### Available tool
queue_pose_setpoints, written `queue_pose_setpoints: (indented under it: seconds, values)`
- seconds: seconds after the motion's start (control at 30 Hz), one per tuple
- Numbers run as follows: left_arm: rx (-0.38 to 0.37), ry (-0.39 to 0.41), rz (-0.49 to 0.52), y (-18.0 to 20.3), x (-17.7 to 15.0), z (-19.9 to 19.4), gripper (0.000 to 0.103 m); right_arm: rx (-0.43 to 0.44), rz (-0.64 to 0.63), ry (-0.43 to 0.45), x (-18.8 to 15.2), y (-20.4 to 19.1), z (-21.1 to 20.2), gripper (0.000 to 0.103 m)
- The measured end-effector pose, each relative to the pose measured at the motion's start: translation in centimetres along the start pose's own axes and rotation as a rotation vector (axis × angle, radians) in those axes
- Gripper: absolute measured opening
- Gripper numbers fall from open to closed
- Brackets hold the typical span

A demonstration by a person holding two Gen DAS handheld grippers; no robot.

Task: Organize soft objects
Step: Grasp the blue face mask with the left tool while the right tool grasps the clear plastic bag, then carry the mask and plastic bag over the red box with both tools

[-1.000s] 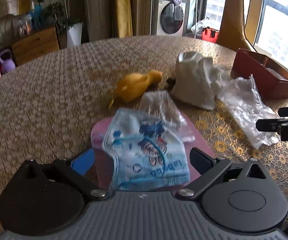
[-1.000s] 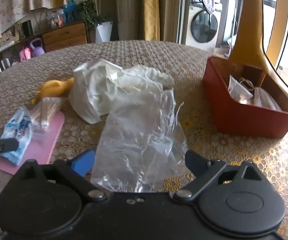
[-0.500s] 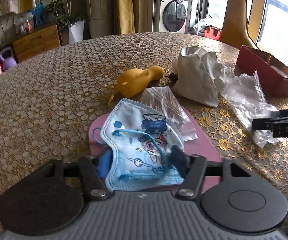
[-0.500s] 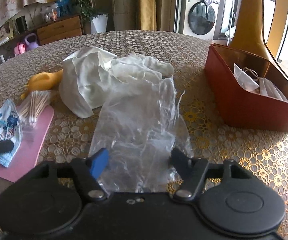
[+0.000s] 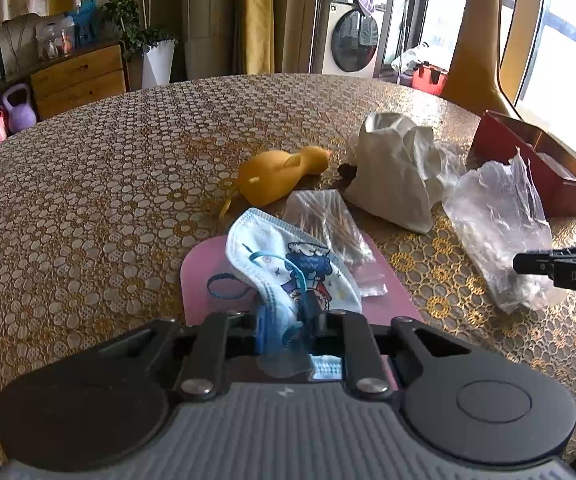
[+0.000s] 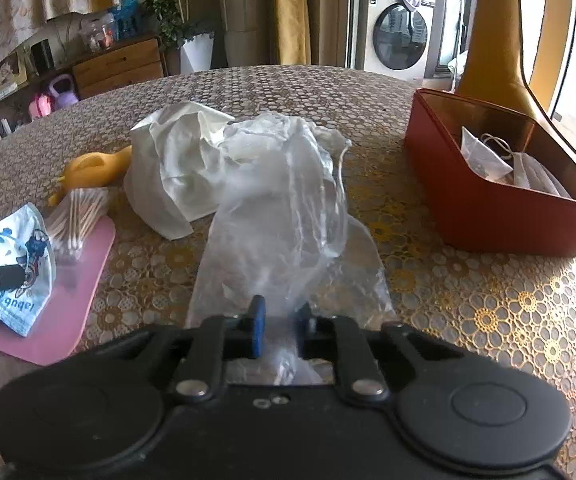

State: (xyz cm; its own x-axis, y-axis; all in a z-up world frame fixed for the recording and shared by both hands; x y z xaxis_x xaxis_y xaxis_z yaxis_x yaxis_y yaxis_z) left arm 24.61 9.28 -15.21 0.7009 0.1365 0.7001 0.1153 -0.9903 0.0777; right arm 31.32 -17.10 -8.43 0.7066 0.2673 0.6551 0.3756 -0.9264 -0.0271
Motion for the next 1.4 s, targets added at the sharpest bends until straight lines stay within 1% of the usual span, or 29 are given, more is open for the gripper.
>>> queue_pose_setpoints:
  seconds: [0.07,0.17,0.27,0.6,0.87,1.07,1.23,1.4]
  values:
    - [0.002,0.01,0.003,0.2,0.2,-0.3,0.012,0.016,0.015,0.006,0.0,0.2,-0.3,0.008]
    - [-0.006,0.019,0.005,0.7,0.6,-0.8,0.011,0.017,0.032,0.022,0.2,0.5,-1.0,0.005]
    - [-0.013,0.028,0.013,1.3,0.9,-1.3,0.01,0.027,0.051,0.034,0.4,0.8,-1.7,0.004]
    - [-0.103,0.071,0.022,4.6,3.7,-3.7,0.009,0.042,0.055,0.105,1.7,1.8,-5.8,0.003]
    - [-0.181,0.127,0.038,8.5,7.6,-5.2,0.01,0.039,0.044,0.152,3.4,3.2,-9.3,0.003]
    - [-0.233,0.159,0.067,12.1,10.7,-5.5,0.01,0.029,0.035,0.198,5.3,5.0,-11.6,0.003]
    - [-0.277,0.179,0.096,15.3,13.3,-5.2,0.01,0.017,0.055,0.23,7.2,7.5,-13.0,0.003]
    - [-0.311,0.186,0.12,18.1,15.2,-4.0,0.01,-0.027,0.074,0.264,9.2,10.5,-13.8,0.003]
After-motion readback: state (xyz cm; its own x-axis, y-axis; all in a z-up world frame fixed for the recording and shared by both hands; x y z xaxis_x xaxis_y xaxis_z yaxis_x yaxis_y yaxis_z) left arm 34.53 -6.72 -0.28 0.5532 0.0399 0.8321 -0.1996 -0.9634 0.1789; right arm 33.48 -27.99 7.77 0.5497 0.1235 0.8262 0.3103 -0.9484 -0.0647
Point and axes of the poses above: each gripper's, at about its wrist camera, not at the fingertips, and z roughly the way its jaws point, y to its right, x to its top, the point moved 6 cm from there along z, roughly the way its jaws point, and after that the axes turned 1 degree about -z, right-handed, at the moved point
